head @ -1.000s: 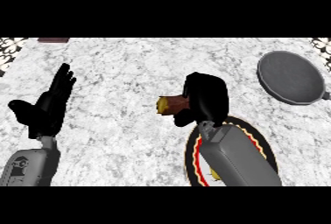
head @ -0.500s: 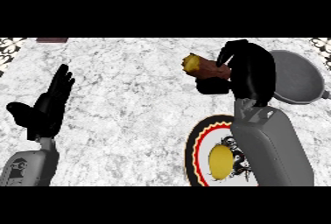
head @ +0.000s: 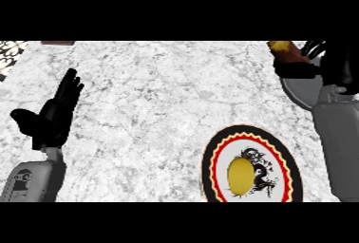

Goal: Pick the sweet potato from the plate and place it in the pan

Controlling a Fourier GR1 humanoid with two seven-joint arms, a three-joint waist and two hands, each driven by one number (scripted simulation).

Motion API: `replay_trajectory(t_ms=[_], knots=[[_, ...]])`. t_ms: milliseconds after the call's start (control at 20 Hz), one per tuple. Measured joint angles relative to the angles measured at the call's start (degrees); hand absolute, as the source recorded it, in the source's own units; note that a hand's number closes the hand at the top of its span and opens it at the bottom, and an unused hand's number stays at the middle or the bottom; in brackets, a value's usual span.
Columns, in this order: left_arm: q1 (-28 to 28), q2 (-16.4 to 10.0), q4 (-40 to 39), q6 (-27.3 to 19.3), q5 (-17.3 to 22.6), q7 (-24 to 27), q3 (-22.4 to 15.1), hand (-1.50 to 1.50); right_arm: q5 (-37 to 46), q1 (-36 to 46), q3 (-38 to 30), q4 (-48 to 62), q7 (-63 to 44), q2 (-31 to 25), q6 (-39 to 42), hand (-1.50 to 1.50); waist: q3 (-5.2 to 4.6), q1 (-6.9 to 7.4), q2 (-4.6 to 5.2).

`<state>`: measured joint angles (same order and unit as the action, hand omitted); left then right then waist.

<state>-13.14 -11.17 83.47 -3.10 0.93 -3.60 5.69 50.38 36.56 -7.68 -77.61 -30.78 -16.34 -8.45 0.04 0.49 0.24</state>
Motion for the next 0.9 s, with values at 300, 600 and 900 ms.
replay_trajectory(t_ms=[300, 600, 900], knots=[[-0.6, 0.5, 0.5, -0.3, -0.5, -0.3, -0.5, 0.00, 0.0, 1.7, -5.9, 16.8, 12.2, -8.0, -6.4, 1.50, 0.03, 0.70, 0.32], [-1.7, 0.4, 0.4, 0.6, 0.0, -0.8, -0.5, 0.00, -0.1, 5.3, -11.0, 36.3, 23.0, -13.0, -15.0, 1.50, 0.13, 2.00, 0.83], [-2.8, 0.8, 0.0, 0.8, -0.2, -0.6, -1.1, 0.00, -3.3, 8.2, -15.9, 49.6, 32.2, -15.6, -19.4, 1.50, 0.27, 2.78, 1.33]])
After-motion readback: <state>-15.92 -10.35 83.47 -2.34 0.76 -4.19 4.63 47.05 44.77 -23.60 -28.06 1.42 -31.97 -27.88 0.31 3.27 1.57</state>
